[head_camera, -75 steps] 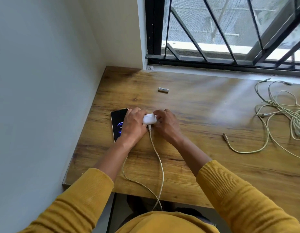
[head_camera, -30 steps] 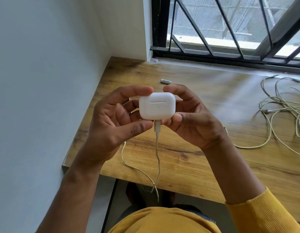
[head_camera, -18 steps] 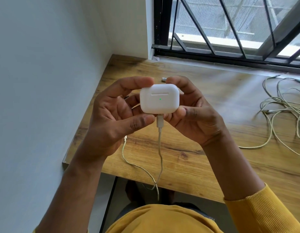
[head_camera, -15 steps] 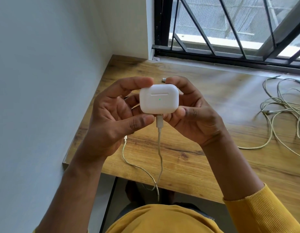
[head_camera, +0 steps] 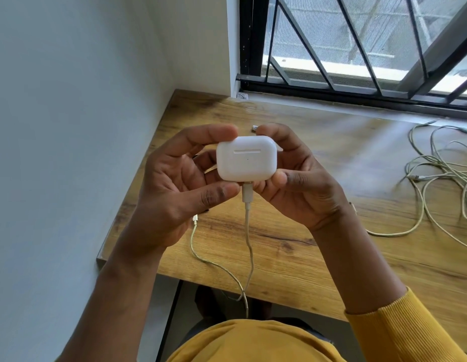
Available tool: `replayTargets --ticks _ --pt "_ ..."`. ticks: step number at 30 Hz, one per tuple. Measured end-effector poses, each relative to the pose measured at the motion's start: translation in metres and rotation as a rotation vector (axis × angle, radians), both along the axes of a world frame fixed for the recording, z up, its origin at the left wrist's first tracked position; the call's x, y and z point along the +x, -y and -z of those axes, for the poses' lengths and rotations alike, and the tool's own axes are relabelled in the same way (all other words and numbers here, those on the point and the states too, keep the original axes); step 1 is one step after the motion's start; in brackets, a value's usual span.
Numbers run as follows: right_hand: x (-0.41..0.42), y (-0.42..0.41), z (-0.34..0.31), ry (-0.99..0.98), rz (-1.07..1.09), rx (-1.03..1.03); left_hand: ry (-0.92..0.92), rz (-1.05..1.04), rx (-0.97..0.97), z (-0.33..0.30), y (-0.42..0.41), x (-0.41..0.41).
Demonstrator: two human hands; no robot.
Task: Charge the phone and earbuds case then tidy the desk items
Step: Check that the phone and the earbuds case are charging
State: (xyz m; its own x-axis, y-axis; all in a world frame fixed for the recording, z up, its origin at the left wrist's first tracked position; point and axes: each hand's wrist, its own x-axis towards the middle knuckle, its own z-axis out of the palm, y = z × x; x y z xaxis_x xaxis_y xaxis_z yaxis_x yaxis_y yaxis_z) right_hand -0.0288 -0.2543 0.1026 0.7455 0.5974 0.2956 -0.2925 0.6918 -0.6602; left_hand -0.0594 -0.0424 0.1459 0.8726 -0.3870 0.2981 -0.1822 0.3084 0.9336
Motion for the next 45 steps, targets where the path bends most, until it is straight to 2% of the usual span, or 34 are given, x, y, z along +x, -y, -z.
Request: replayTargets --ticks 40,45 --pt "0.0017 -0.0023 0.0009 -0.007 -0.005 0.024 -0.009 -0.005 -0.019 0.0015 -0.001 0.0015" --pt "0.0018 -0.0012 0.0042 -0.054 0.012 0.012 -0.038 -0.055 0.006 0.0078 -0.0017 0.0038"
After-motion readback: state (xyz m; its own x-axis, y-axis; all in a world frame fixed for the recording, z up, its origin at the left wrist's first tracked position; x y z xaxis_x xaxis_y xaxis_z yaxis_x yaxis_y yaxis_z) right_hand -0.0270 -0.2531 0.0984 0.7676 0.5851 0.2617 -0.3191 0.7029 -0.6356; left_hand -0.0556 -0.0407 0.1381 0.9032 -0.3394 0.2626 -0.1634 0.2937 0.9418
